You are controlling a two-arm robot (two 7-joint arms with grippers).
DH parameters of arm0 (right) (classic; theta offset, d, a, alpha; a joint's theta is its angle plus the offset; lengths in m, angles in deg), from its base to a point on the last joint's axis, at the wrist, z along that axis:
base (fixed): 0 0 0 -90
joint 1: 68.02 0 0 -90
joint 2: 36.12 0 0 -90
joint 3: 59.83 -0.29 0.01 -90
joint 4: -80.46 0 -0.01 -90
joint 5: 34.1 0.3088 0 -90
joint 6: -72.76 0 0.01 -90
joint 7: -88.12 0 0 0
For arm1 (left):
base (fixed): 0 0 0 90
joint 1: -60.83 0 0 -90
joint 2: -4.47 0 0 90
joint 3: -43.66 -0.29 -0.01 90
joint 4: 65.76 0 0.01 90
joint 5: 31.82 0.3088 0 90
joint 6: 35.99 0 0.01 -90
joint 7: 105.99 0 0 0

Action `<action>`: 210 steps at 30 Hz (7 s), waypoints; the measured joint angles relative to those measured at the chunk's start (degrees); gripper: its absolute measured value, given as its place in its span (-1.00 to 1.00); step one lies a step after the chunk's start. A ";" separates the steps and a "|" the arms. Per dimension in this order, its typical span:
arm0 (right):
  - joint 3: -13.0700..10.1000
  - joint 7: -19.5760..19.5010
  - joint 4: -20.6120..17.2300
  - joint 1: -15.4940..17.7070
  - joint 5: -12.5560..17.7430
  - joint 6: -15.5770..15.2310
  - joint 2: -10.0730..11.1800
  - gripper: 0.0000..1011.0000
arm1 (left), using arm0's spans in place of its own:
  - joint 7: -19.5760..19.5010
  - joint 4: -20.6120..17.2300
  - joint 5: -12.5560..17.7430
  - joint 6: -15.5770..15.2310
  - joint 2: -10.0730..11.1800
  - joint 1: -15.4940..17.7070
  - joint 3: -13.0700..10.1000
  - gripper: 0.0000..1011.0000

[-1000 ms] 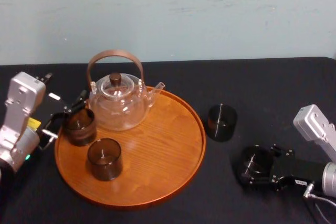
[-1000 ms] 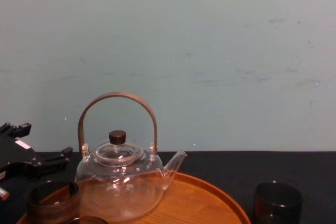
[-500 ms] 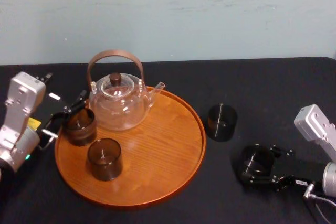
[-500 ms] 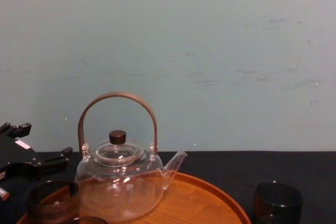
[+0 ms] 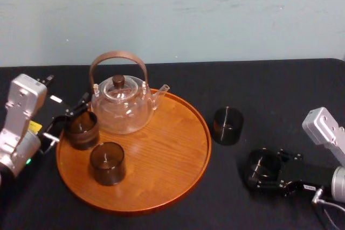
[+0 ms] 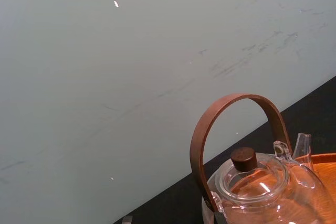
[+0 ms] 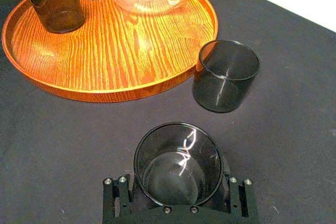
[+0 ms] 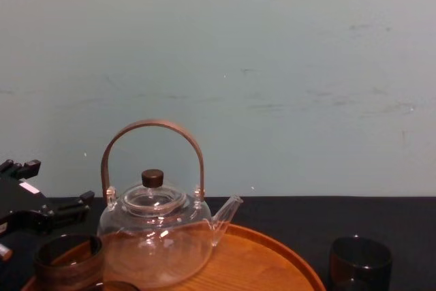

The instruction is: Pick up the glass from the table and place it on the tray.

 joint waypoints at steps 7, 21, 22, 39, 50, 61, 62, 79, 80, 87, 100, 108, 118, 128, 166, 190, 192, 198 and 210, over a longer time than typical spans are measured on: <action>-0.80 0.56 -0.65 0.22 1.45 1.17 0.40 0.79 | 0.00 0.00 0.00 0.00 0.00 0.00 0.00 0.98; 0.78 1.69 0.05 -4.86 1.22 2.99 -1.16 0.79 | 0.00 0.00 0.00 0.00 0.00 0.00 0.00 0.98; 1.01 1.70 0.21 -5.33 1.10 3.05 -1.43 0.79 | 0.00 0.00 0.00 0.00 0.00 0.00 0.00 0.98; 7.23 3.46 4.42 -14.35 -1.97 4.06 -7.41 0.79 | 0.00 0.00 0.00 0.00 0.00 0.00 0.00 0.98; 10.62 4.45 7.05 -17.94 -2.71 4.72 -11.37 0.79 | 0.00 0.00 0.00 0.00 0.00 -0.01 0.00 0.98; 13.18 5.37 8.53 -19.53 -2.65 5.63 -13.86 0.79 | 0.00 0.00 0.00 0.00 0.00 0.00 0.00 0.98; 13.56 5.54 8.70 -19.71 -2.65 5.78 -14.08 0.79 | 0.00 0.00 0.00 0.00 0.00 0.00 0.00 0.98; 16.45 6.26 13.19 -21.19 -3.70 7.22 -16.32 0.79 | 0.00 0.00 0.00 0.00 0.00 0.00 0.00 0.98; 16.57 6.24 13.69 -21.28 -3.84 7.31 -16.53 0.79 | 0.00 0.00 0.00 0.00 0.00 0.00 0.00 0.98; 17.06 6.41 15.89 -21.69 -4.18 7.77 -17.48 0.79 | 0.00 0.00 0.00 0.00 0.00 0.00 0.00 0.98; 17.36 6.83 17.74 -21.84 -4.45 7.86 -18.12 0.79 | 0.00 0.00 0.00 0.00 0.00 0.00 0.00 0.98; 17.47 6.78 18.12 -21.67 -4.74 7.55 -18.19 0.79 | 0.00 0.00 0.00 0.00 0.00 0.00 0.00 0.98; 17.53 6.50 18.60 -21.58 -5.13 7.18 -18.47 0.79 | 0.00 0.00 0.00 0.00 0.00 0.00 0.00 0.98; 17.73 6.06 18.72 -21.62 -6.16 7.19 -18.46 0.79 | 0.00 0.00 0.00 0.00 0.00 0.00 0.00 0.98; 16.52 7.38 16.93 -20.81 -4.27 7.14 -17.10 0.98 | 0.00 0.00 0.00 0.00 0.00 0.00 0.00 0.98; 9.31 7.43 4.75 -11.85 2.45 8.62 -4.39 0.98 | 0.00 0.00 0.00 0.00 0.00 0.00 0.00 0.98; 8.27 7.60 3.72 -10.88 3.33 9.40 -3.14 0.98 | 0.00 0.00 0.00 0.00 0.00 0.00 0.00 0.98; 5.09 6.57 1.63 -8.11 5.56 10.86 -0.64 0.98 | 0.00 0.00 0.00 0.00 0.00 0.00 0.00 0.98; 0.34 -1.41 1.85 -5.64 6.84 7.93 -1.82 0.98 | 0.00 0.00 0.00 0.00 0.00 0.00 0.00 0.98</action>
